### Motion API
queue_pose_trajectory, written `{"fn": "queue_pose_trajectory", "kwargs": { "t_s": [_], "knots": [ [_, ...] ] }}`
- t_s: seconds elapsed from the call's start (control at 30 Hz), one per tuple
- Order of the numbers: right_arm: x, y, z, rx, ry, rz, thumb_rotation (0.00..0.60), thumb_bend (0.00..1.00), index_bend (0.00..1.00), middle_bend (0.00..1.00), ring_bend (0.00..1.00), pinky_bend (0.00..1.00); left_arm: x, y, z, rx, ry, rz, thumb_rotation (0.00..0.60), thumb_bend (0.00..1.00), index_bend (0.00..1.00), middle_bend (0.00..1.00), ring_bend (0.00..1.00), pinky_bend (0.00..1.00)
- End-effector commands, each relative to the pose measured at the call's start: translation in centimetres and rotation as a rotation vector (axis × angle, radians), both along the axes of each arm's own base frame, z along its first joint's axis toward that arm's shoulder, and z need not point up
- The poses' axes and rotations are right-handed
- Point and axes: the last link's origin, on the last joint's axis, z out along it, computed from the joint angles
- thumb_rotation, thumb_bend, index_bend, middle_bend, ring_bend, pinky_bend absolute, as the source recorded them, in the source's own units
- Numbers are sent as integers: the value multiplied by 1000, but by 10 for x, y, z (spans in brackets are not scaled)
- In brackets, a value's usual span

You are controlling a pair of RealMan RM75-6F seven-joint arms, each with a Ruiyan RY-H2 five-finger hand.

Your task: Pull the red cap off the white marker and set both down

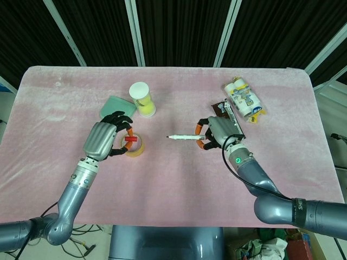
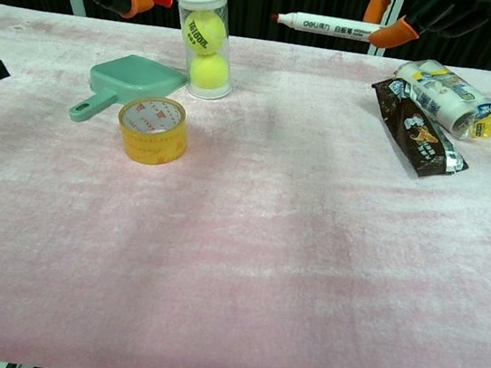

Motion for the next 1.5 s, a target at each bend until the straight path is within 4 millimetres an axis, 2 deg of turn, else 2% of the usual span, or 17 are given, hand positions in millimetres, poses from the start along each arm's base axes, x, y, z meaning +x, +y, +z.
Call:
{"fn": "queue_pose_trajectory", "kwargs": {
  "t_s": [0.03, 0.1, 0.17, 0.33, 0.47, 0.77, 0.93, 1.0, 1.07, 1.17, 1.3, 1.4, 1.43, 1.5],
  "knots": [
    [-16, 1, 4, -16, 12, -25, 600, 486, 845, 1000, 1000, 979, -27, -7, -1, -21, 25, 13, 600, 371, 566, 314, 148, 229],
    [-30, 4, 2, -19, 17, -44, 600, 486, 846, 1000, 1000, 979, -46, -10, -3, -28, 38, 25, 600, 370, 563, 314, 149, 226],
    [-51, 11, -8, -12, 22, -78, 600, 486, 845, 1000, 1000, 979, -72, -11, -11, -41, 50, 59, 600, 370, 557, 314, 149, 221],
    [-66, 16, -24, -9, 17, -89, 600, 485, 848, 1000, 1000, 979, -90, -9, -20, -55, 29, 66, 600, 369, 546, 314, 145, 207],
    [-86, 23, -58, 24, -7, -110, 600, 486, 849, 1000, 1000, 979, -120, -10, -38, -96, 7, 108, 600, 364, 540, 312, 139, 191],
    [-97, 23, -92, 14, -5, -103, 600, 485, 850, 1000, 1000, 979, -142, -17, -54, -140, 2, 117, 600, 337, 520, 298, 106, 142],
    [-101, 20, -105, 13, -6, -115, 600, 486, 850, 1000, 1000, 979, -150, -19, -58, -148, 11, 126, 600, 305, 473, 275, 80, 112],
    [-102, 18, -111, 20, -6, -122, 600, 486, 850, 1000, 1000, 979, -153, -18, -58, -146, 20, 127, 600, 263, 430, 269, 70, 95],
    [-102, 17, -115, 24, -8, -128, 600, 486, 850, 1000, 1000, 979, -157, -17, -58, -148, 49, 129, 600, 200, 339, 262, 53, 73],
    [-101, 15, -118, 25, -13, -131, 600, 485, 850, 1000, 1000, 979, -159, -16, -57, -151, 79, 130, 600, 156, 247, 233, 16, 44],
    [-101, 15, -121, 30, -12, -131, 600, 486, 850, 1000, 1000, 979, -155, -16, -54, -146, 58, 119, 600, 150, 231, 206, 1, 37],
    [-101, 16, -123, 31, -10, -133, 600, 486, 850, 1000, 1000, 979, -143, -16, -41, -119, -2, 84, 600, 148, 221, 190, 0, 32],
    [-101, 15, -124, 31, -12, -136, 600, 486, 850, 1000, 1000, 979, -127, -14, -24, -67, -37, 25, 600, 148, 218, 186, 0, 29],
    [-101, 15, -126, 32, -4, -131, 600, 485, 850, 1000, 1000, 979, -116, -19, -7, -47, -49, -5, 600, 146, 206, 170, 0, 21]
  ]
}}
